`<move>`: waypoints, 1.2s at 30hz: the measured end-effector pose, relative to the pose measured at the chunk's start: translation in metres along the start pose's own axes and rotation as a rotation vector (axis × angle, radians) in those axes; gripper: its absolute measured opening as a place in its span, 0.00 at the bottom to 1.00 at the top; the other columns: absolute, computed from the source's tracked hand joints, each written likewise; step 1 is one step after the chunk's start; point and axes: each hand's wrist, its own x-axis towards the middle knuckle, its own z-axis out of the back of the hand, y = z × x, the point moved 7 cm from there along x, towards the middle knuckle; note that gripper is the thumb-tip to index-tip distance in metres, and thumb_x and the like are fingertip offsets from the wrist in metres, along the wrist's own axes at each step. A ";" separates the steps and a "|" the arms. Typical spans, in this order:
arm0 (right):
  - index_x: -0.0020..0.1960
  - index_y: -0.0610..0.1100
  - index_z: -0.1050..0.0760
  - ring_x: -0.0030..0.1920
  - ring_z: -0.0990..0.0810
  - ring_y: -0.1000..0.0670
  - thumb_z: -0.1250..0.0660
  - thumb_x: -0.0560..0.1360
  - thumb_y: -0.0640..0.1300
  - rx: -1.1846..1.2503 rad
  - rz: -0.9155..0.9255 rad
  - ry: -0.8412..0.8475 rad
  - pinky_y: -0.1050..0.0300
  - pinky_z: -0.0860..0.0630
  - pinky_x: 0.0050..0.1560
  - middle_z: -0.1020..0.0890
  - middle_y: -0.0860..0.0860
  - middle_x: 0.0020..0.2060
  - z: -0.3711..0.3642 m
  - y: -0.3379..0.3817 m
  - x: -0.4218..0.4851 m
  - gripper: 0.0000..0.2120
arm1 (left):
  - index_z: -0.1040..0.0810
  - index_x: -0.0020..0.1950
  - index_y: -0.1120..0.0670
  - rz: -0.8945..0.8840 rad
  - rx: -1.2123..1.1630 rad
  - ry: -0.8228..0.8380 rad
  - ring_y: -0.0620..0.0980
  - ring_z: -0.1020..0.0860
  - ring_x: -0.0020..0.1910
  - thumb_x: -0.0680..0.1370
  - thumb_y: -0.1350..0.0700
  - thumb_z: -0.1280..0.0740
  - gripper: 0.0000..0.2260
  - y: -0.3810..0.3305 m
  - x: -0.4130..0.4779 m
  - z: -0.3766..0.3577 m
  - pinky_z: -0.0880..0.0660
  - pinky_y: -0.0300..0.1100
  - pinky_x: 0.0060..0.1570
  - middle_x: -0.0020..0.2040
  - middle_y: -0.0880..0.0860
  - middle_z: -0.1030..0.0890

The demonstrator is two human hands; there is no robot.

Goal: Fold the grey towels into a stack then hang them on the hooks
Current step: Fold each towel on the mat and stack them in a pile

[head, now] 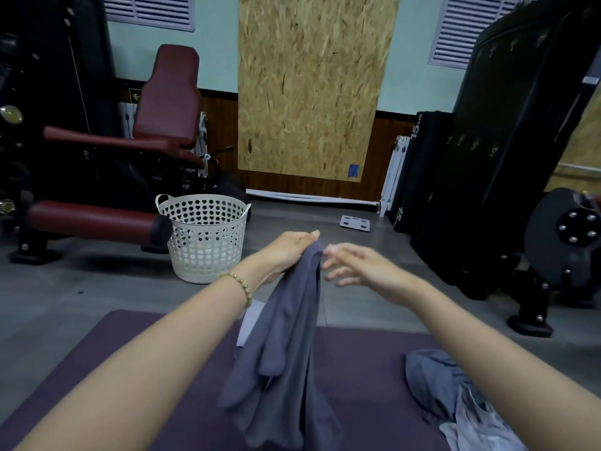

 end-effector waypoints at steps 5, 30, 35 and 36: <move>0.60 0.45 0.29 0.52 0.18 0.51 0.32 0.74 0.53 0.077 0.027 -0.110 0.56 0.21 0.53 0.22 0.45 0.58 -0.025 -0.025 0.008 0.19 | 0.21 0.43 0.56 0.152 -0.010 -0.028 0.48 0.22 0.34 0.79 0.46 0.37 0.15 -0.002 -0.001 0.003 0.28 0.38 0.36 0.37 0.55 0.19; 0.47 0.36 0.19 0.44 0.19 0.54 0.32 0.70 0.59 -0.134 -0.029 -0.071 0.60 0.27 0.49 0.15 0.48 0.45 0.051 -0.043 -0.031 0.25 | 0.20 0.50 0.57 0.028 -0.406 -0.502 0.49 0.20 0.39 0.78 0.44 0.36 0.16 -0.002 -0.019 0.104 0.23 0.40 0.40 0.44 0.55 0.18; 0.36 0.39 0.22 0.36 0.23 0.52 0.34 0.71 0.61 -0.226 0.096 -0.218 0.56 0.30 0.43 0.19 0.46 0.33 0.088 -0.006 -0.063 0.23 | 0.21 0.44 0.55 -0.025 -0.522 -0.620 0.50 0.20 0.40 0.78 0.45 0.35 0.13 -0.014 -0.052 0.131 0.22 0.43 0.45 0.42 0.53 0.19; 0.38 0.40 0.20 0.39 0.20 0.50 0.34 0.70 0.63 -0.192 0.101 -0.243 0.55 0.28 0.45 0.17 0.45 0.36 0.092 0.001 -0.070 0.24 | 0.20 0.47 0.56 -0.028 -0.512 -0.608 0.52 0.19 0.43 0.78 0.45 0.35 0.14 -0.017 -0.058 0.134 0.22 0.45 0.49 0.45 0.55 0.18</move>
